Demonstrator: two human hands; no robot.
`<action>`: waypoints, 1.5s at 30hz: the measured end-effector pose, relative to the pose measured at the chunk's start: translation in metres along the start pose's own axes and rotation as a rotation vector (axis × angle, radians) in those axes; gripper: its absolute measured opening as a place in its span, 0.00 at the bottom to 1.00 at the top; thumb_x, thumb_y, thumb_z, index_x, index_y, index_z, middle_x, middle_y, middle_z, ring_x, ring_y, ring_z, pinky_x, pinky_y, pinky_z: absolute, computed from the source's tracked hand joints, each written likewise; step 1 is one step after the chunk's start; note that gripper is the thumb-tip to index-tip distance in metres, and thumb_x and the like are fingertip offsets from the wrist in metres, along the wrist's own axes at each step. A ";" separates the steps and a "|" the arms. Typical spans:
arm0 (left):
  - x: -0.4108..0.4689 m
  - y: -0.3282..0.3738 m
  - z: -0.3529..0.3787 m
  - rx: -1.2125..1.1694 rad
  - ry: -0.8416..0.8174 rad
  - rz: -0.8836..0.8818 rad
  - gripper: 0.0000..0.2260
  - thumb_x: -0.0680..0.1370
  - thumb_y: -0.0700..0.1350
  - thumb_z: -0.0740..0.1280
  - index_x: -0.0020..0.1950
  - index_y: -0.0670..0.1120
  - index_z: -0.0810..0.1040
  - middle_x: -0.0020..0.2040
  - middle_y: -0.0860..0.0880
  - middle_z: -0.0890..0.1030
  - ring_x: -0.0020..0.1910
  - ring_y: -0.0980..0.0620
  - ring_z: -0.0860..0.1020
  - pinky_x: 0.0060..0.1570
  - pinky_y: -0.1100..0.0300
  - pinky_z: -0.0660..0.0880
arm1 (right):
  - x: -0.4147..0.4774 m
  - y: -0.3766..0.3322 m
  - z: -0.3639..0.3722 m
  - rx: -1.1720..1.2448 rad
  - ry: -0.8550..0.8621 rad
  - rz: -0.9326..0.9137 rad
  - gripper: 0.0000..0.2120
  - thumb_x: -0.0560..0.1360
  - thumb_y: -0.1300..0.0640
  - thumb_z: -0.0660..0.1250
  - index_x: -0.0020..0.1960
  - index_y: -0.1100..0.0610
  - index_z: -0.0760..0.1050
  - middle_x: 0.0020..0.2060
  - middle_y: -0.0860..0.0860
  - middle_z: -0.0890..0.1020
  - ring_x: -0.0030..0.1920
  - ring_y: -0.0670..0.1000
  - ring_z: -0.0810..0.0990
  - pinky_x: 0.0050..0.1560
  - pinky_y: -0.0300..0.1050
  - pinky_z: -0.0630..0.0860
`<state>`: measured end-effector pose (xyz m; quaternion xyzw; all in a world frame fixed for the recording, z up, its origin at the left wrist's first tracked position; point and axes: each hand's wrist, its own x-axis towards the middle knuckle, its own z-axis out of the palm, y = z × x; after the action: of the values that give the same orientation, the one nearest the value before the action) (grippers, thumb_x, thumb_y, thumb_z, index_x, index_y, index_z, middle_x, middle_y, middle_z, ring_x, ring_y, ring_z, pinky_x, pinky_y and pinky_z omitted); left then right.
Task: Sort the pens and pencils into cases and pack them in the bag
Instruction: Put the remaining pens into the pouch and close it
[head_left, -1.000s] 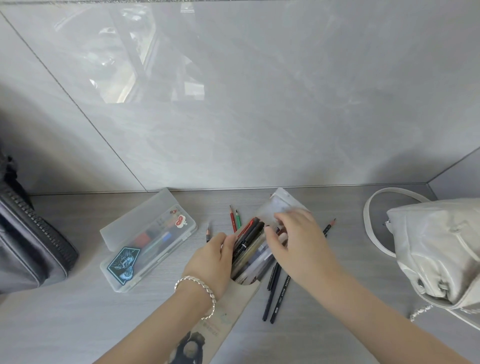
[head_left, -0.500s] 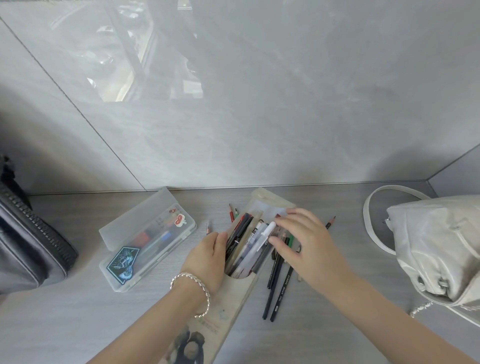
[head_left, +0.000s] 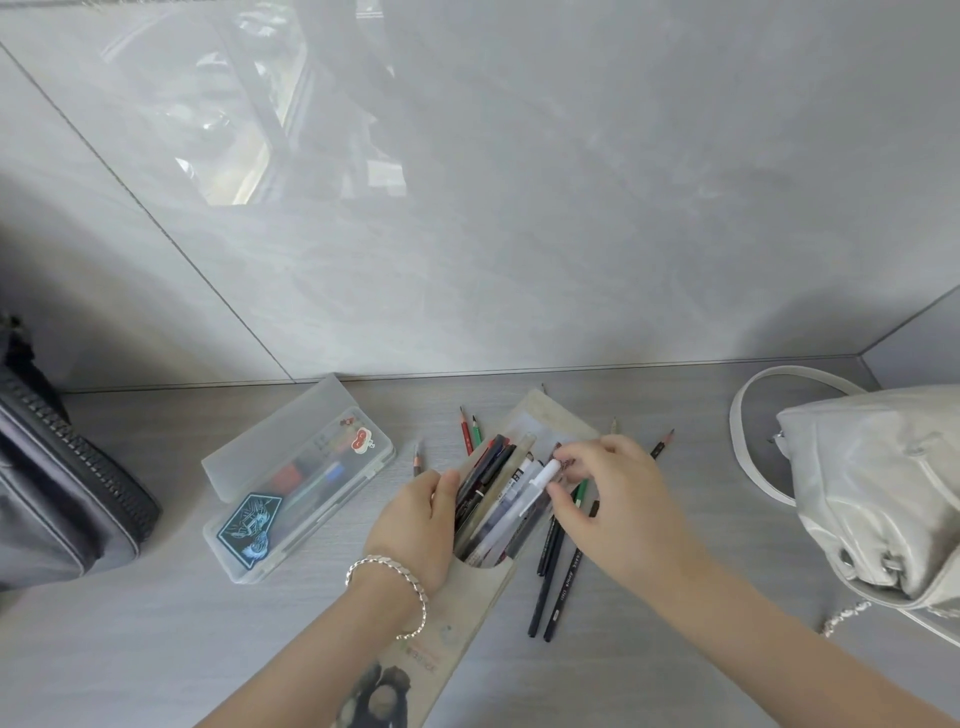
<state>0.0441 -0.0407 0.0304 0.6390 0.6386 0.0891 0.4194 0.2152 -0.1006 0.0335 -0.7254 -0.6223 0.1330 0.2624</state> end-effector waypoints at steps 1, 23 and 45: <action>0.000 0.000 0.001 0.035 0.007 0.006 0.18 0.81 0.52 0.51 0.35 0.45 0.65 0.29 0.51 0.67 0.29 0.52 0.66 0.30 0.59 0.61 | -0.003 -0.003 0.000 -0.041 -0.036 -0.010 0.13 0.71 0.57 0.68 0.55 0.56 0.77 0.37 0.49 0.83 0.52 0.48 0.73 0.54 0.43 0.69; -0.010 0.022 0.002 0.194 -0.105 0.330 0.18 0.77 0.60 0.56 0.57 0.49 0.70 0.36 0.54 0.75 0.39 0.52 0.75 0.40 0.59 0.69 | 0.018 -0.018 0.027 1.550 0.113 0.843 0.17 0.59 0.58 0.74 0.48 0.59 0.79 0.40 0.55 0.84 0.38 0.53 0.84 0.39 0.48 0.82; -0.023 -0.028 -0.003 0.769 0.198 0.255 0.43 0.43 0.60 0.73 0.58 0.53 0.70 0.41 0.53 0.78 0.41 0.45 0.80 0.47 0.33 0.73 | 0.031 0.006 0.034 1.426 0.624 0.890 0.57 0.45 0.42 0.83 0.69 0.55 0.64 0.63 0.51 0.76 0.63 0.52 0.75 0.65 0.60 0.70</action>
<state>0.0177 -0.0647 0.0244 0.8115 0.5783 -0.0435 0.0724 0.2084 -0.0639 0.0067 -0.5672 0.0469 0.3743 0.7321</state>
